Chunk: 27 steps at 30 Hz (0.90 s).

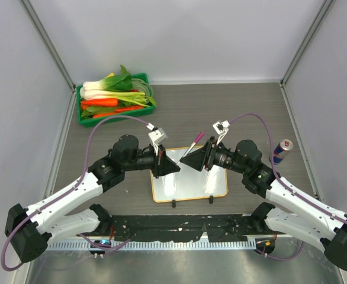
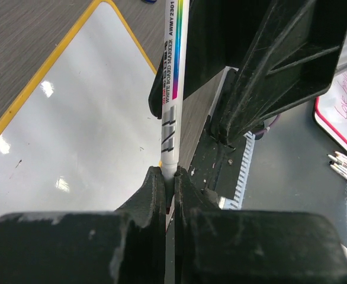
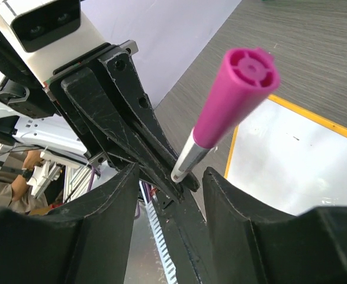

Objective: Write a sentence on the whiteboard
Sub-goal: Pass from the left arm to the right

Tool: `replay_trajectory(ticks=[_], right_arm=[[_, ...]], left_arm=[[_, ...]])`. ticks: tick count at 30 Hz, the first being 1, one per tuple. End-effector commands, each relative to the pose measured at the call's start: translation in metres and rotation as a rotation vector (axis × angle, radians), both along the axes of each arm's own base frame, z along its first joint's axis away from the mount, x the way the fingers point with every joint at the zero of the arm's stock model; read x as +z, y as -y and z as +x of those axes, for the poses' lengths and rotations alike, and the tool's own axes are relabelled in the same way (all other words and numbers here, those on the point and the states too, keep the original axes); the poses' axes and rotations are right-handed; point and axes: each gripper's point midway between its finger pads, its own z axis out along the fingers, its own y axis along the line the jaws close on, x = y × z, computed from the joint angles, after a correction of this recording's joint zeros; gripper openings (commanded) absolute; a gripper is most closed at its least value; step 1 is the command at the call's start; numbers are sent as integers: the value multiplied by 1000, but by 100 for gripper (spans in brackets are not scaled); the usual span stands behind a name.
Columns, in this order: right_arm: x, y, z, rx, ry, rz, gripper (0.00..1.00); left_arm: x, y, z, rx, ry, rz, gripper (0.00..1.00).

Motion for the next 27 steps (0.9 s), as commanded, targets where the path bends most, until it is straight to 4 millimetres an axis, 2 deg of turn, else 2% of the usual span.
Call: replay_trajectory(ticks=[1, 6, 13, 18, 25, 27], right_arm=[[26, -5, -7, 50, 79, 56, 52], [24, -6, -3, 38, 55, 57, 44], [26, -8, -3, 46, 51, 69, 42], [27, -8, -5, 52, 55, 68, 34], [23, -9, -10, 79, 49, 68, 33], [24, -10, -11, 90, 49, 72, 29]], left_arm=[[30, -1, -5, -25, 57, -64, 0], [34, -1, -13, -54, 47, -84, 0], [30, 1, -19, -84, 28, -81, 0], [28, 0, -19, -77, 29, -79, 0], [26, 1, -22, -93, 22, -80, 0], [26, 1, -21, -91, 22, -78, 0]])
